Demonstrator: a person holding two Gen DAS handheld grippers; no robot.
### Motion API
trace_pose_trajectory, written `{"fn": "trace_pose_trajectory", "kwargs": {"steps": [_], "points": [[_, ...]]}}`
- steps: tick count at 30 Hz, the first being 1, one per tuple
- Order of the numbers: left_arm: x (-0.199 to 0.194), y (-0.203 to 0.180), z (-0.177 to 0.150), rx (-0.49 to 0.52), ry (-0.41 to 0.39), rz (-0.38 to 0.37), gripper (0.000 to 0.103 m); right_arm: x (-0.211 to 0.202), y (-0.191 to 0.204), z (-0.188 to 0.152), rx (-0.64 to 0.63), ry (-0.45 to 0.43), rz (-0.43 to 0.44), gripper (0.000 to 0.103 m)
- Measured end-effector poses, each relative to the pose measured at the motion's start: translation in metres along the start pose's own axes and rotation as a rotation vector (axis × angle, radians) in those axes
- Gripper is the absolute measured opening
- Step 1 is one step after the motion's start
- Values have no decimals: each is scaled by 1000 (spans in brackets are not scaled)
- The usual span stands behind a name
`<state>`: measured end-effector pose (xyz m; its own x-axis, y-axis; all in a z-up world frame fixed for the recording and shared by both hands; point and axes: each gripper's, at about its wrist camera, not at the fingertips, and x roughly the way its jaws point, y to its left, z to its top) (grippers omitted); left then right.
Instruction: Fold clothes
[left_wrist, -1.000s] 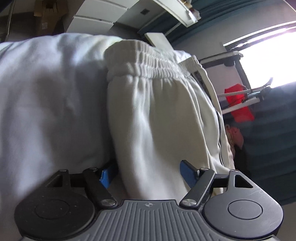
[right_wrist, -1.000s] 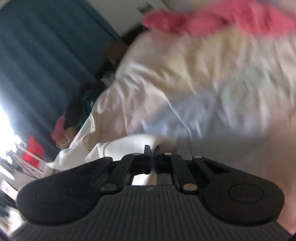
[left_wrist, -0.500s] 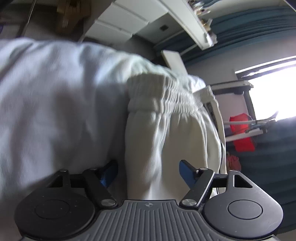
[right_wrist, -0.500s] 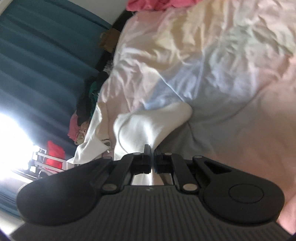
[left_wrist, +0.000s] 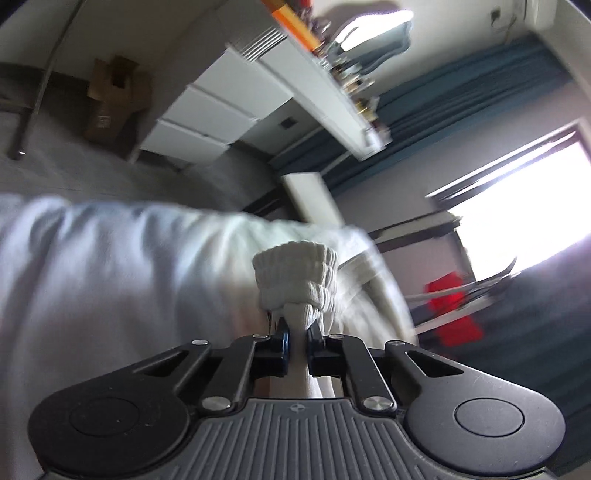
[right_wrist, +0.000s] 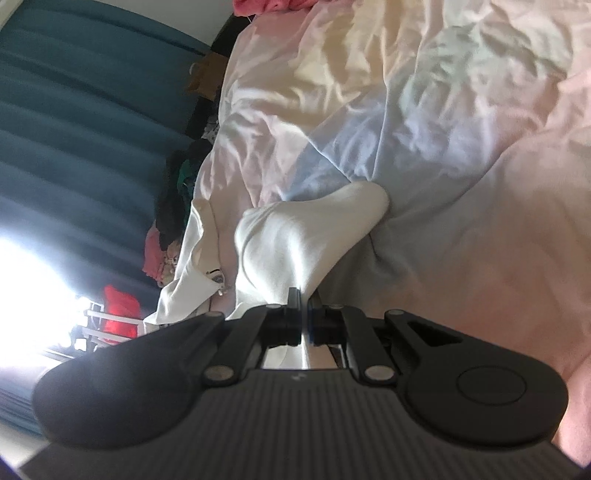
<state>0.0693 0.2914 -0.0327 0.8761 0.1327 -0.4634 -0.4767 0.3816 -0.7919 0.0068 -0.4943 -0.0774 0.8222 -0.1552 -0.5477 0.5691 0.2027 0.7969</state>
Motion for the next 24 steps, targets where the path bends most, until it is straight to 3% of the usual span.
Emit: {"fn": "trace_pose_trajectory", "kwargs": {"steps": [3, 7, 9, 11, 12, 19, 24], "points": [[-29, 9, 23, -22, 40, -75, 9, -2, -3, 2, 25, 9, 42, 6], [-31, 15, 22, 14, 51, -72, 9, 8, -15, 5, 152, 86, 162, 11], [-27, 25, 20, -46, 73, -36, 9, 17, -22, 5, 234, 141, 192, 30], [-19, 36, 22, -97, 100, -5, 9, 25, -34, 5, 335, 149, 226, 83], [-16, 40, 25, -103, 110, 5, 9, 28, -38, 4, 381, 140, 222, 89], [2, 56, 30, -72, 124, 42, 9, 69, -56, 31, 426, 74, 224, 88], [7, 51, 29, 0, 116, 46, 9, 117, -64, 67, 461, 120, 256, 88]]}}
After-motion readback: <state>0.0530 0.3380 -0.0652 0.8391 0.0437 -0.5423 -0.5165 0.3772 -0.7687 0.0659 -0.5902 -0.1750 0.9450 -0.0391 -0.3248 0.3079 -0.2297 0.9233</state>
